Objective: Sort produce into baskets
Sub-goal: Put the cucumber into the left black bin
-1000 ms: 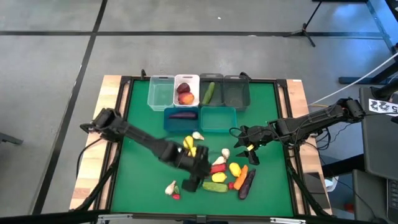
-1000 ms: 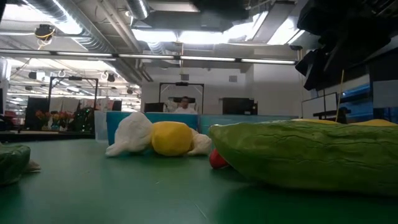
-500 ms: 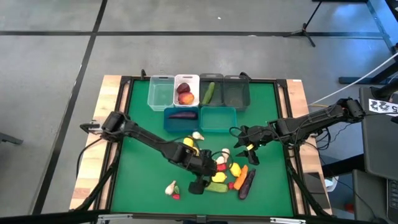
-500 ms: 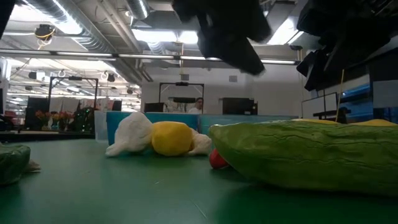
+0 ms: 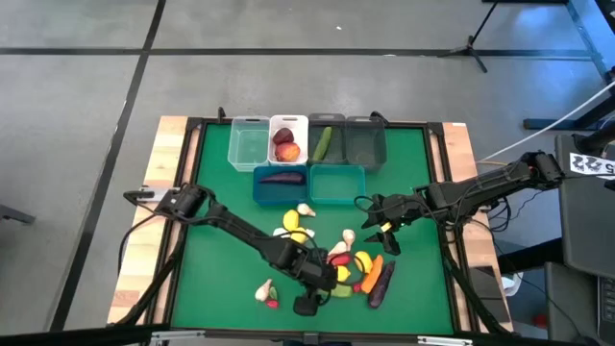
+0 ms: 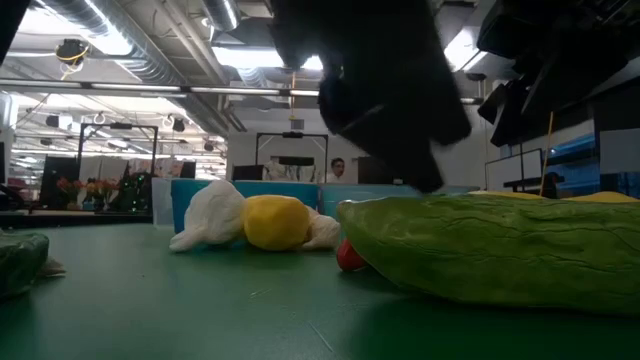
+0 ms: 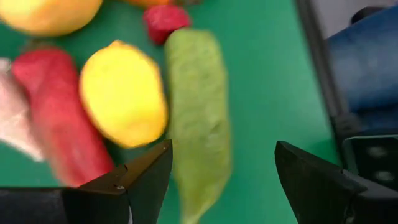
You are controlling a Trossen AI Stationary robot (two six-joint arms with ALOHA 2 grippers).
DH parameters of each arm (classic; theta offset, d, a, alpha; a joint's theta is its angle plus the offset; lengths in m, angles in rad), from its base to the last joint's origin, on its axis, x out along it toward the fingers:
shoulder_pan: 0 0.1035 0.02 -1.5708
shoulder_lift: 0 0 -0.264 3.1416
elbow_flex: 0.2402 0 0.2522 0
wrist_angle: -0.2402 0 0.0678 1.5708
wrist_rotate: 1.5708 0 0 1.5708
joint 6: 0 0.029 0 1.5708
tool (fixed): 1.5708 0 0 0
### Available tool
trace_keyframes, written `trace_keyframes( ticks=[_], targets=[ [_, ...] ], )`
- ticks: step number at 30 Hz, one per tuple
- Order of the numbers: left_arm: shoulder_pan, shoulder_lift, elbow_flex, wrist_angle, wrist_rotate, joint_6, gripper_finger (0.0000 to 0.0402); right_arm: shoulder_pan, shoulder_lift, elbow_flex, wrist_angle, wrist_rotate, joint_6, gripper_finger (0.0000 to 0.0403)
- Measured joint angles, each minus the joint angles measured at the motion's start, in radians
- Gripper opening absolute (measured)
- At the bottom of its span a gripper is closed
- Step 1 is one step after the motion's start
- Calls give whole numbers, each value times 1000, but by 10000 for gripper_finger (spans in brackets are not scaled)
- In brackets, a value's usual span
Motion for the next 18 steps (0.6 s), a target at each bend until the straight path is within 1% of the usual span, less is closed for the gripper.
trace_keyframes(
  ticks=[5,7,11,14,18],
  targets=[
    [6,1,0,-21,-9,16,276,0,0,0,-1,0,0,209],
    [7,5,0,-20,-7,-1,276,0,0,0,0,0,0,209],
    [7,39,0,-13,78,-43,275,0,0,0,-1,0,0,209],
    [17,51,-3,-14,127,-16,264,0,0,0,0,0,0,209],
    [42,50,-2,0,163,3,245,0,0,0,3,1,19,209]
  ],
)
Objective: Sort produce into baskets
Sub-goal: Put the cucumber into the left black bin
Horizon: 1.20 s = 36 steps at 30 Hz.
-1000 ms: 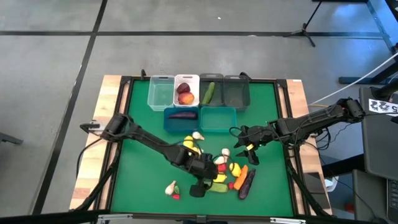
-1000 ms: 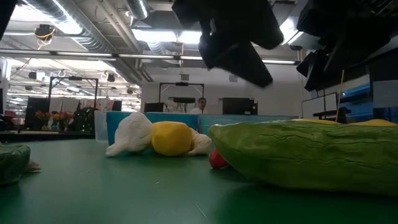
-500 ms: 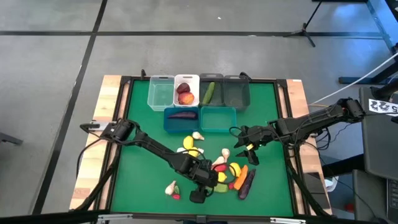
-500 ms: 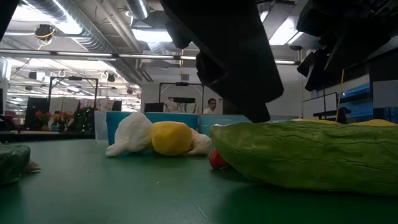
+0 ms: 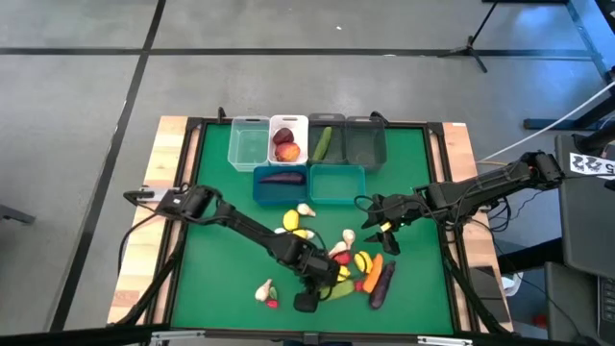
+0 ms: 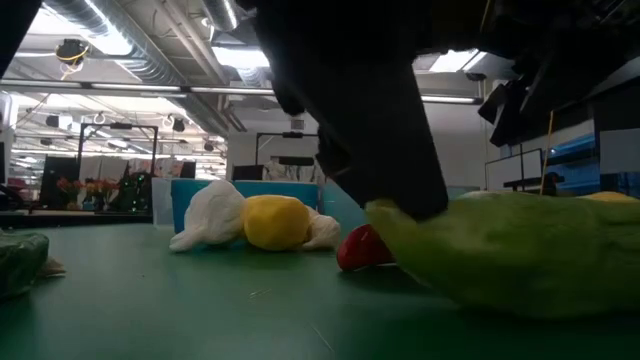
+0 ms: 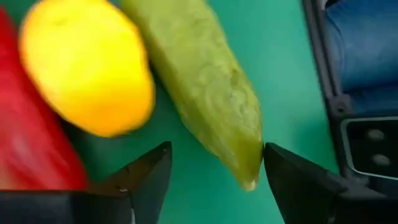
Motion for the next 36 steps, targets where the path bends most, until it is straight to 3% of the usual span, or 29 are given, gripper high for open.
trace_keyframes(
  ticks=[24,36],
  targets=[
    [37,0,0,-16,26,16,43,0,0,0,-6,2,7,209],
    [62,-12,0,-74,49,-5,18,0,0,0,-5,2,7,209]
  ],
)
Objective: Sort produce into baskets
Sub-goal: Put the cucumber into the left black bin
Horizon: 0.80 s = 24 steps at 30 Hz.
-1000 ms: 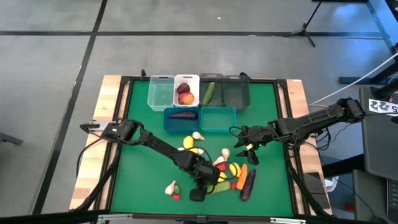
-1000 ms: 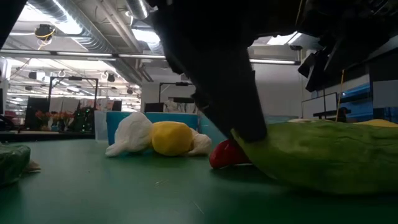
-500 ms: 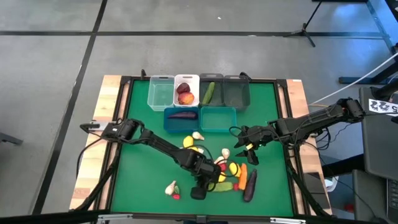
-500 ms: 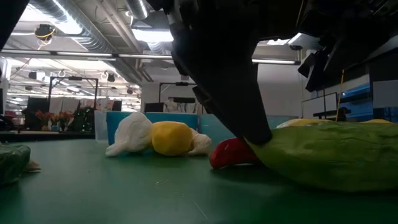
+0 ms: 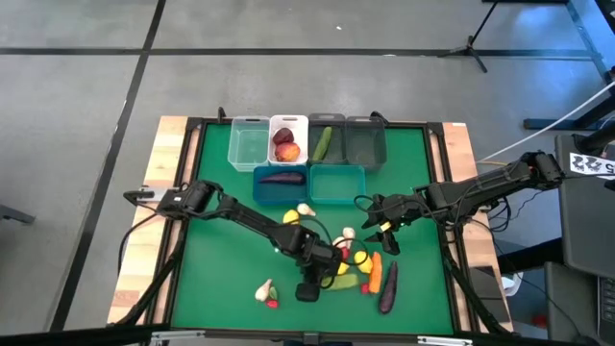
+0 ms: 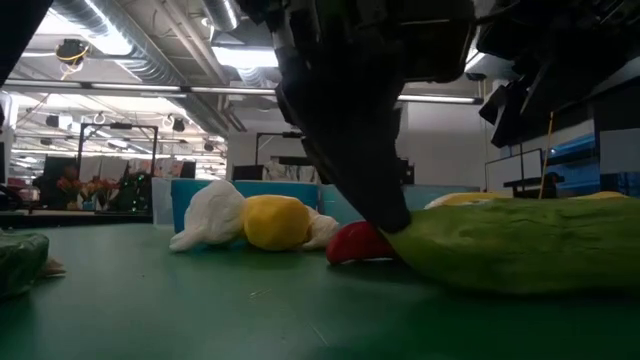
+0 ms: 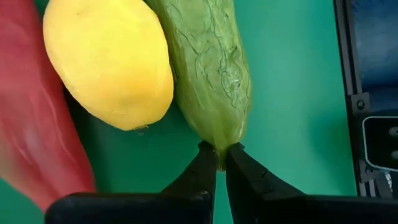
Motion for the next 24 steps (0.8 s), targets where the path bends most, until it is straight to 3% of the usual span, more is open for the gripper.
trace_keyframes(
  ticks=[13,24],
  targets=[
    [22,-125,0,-69,-58,4,17,-1,-23,0,-13,0,-29,209],
    [32,-244,0,-213,-261,19,17,-1,-174,0,-92,37,-27,209]
  ],
)
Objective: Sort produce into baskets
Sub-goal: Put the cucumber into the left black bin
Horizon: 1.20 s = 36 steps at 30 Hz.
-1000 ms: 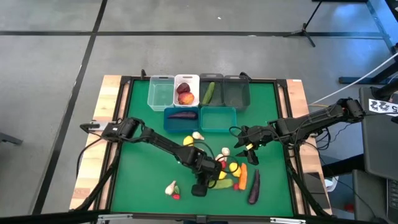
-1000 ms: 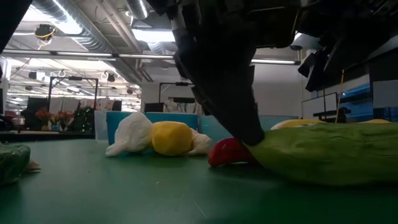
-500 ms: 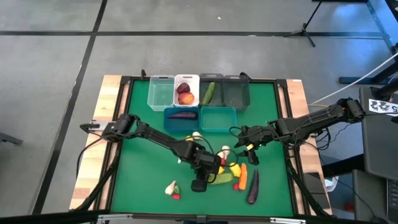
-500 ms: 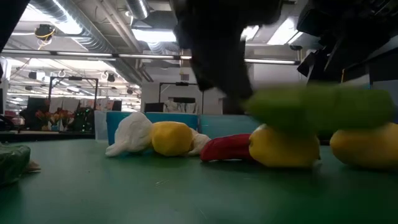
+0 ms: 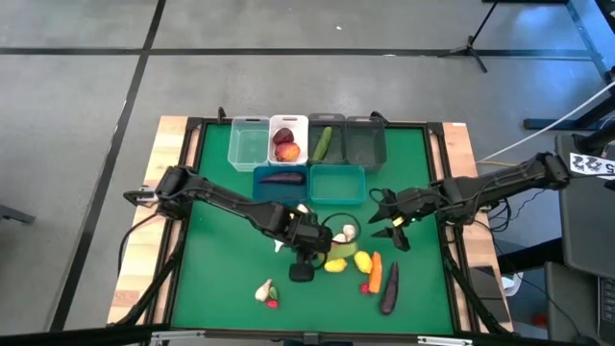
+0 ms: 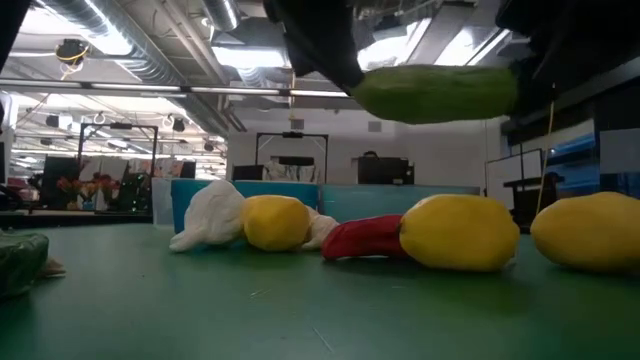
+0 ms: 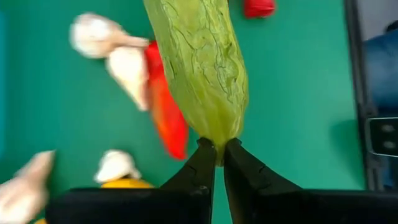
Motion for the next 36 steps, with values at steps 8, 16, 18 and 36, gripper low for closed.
trace_keyframes(
  ticks=[8,16,18,36],
  targets=[
    [35,-2,0,-105,-175,-24,17,0,-106,0,-78,168,5,209],
    [156,-1,0,-80,-364,-32,17,0,-117,0,-88,196,12,209],
    [198,-1,0,-58,-367,-4,17,0,-112,0,-89,196,12,209],
    [647,-5,0,78,-326,79,17,0,-112,0,-87,197,0,209]
  ],
)
